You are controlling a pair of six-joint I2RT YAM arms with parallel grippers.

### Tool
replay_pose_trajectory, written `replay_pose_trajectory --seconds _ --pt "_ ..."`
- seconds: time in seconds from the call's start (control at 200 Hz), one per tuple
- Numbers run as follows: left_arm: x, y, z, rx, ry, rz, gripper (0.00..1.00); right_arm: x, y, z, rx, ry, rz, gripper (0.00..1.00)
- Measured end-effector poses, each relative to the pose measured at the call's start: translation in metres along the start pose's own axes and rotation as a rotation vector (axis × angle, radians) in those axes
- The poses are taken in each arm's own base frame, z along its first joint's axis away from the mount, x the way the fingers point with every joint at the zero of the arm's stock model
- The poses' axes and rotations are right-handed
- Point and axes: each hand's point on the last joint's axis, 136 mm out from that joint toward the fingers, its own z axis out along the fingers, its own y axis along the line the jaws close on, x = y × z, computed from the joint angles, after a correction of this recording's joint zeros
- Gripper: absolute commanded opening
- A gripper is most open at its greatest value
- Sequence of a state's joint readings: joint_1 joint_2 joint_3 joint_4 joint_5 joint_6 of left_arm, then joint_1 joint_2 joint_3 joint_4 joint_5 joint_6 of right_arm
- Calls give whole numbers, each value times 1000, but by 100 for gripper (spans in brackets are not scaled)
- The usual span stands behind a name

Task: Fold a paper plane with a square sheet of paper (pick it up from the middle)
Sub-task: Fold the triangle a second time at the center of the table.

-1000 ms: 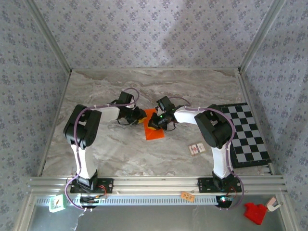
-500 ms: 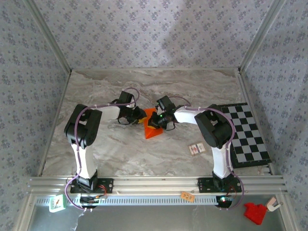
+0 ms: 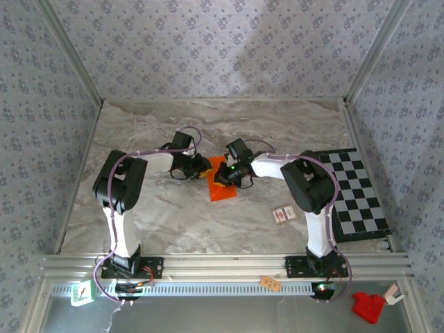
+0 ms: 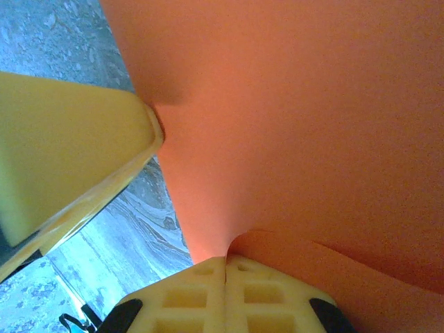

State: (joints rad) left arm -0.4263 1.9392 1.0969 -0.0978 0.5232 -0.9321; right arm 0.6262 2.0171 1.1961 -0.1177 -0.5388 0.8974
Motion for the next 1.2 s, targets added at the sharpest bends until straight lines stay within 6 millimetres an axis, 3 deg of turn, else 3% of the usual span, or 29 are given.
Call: replay_pose_trajectory --seconds 0.51,0.8,1.029,1.199 --pt "1 0 0 0 1 0 24 0 0 0 5 4 4 5" --pt "0 -1 -1 -6 0 -1 26 0 0 1 9 8 6 15" --pt "-10 1 -23 -36 -56 -16 31 -2 5 -1 -2 7 -7 33" --pt "-21 -4 -49 -15 -120 -17 32 -2 9 -1 -12 8 -11 39"
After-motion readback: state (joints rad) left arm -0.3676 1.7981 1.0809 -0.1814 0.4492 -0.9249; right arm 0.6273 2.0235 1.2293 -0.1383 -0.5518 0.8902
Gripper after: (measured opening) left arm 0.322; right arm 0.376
